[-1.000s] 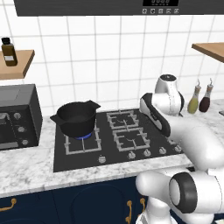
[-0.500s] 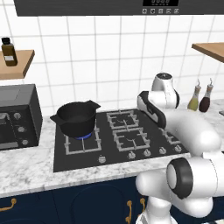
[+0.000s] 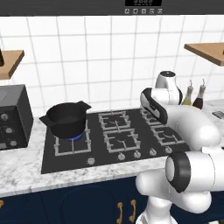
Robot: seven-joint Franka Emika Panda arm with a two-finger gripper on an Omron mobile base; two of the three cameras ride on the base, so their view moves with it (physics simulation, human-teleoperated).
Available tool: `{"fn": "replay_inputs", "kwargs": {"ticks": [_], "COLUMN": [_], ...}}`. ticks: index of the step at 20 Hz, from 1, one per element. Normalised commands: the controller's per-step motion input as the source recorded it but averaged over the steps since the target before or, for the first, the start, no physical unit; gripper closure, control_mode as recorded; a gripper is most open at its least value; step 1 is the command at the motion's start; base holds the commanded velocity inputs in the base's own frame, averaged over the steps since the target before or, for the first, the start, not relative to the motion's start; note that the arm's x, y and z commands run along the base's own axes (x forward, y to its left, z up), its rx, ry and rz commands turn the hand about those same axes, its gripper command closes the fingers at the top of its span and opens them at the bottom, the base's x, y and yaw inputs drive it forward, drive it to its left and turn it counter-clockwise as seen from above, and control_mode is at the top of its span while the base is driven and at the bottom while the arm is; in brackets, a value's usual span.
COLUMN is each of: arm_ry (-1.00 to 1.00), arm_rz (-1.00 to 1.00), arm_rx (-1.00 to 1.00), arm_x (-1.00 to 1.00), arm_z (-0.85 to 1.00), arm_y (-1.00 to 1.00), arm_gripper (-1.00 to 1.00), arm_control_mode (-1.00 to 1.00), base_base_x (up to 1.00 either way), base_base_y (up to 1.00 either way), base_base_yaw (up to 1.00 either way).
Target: Put the carrot and avocado in the pot. Retrieve the spatula and lightly stir the vegetables in the pot.
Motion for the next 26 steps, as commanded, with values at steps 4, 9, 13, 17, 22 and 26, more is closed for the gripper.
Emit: {"fn": "replay_inputs", "kwargs": {"ticks": [4,9,13,17,22,26], "arm_ry": [0.00,0.00,0.00,0.15,0.14,0.00], "arm_rz": [0.00,0.00,0.00,0.00,0.02,0.06], "arm_rx": [0.00,0.00,0.00,0.00,-0.01,0.00], "arm_x": [0.00,0.00,0.00,0.09,0.30,0.02], "arm_z": [0.00,0.00,0.00,-0.81,-0.92,-0.38], "arm_y": [0.00,0.00,0.00,-0.97,-1.00,-1.00], "arm_gripper": [-1.00,-1.00,-1.00,-1.00,-1.00,-1.00], "arm_control_mode": [1.00,1.00,1.00,-1.00,-1.00,-1.00], "base_base_x": [-0.13,-0.15,-0.08,0.00,0.00,0.00], "base_base_y": [-1.00,-0.85,-0.73,0.00,0.00,0.00], "base_base_yaw": [0.00,0.00,0.00,0.00,0.00,0.00]}}
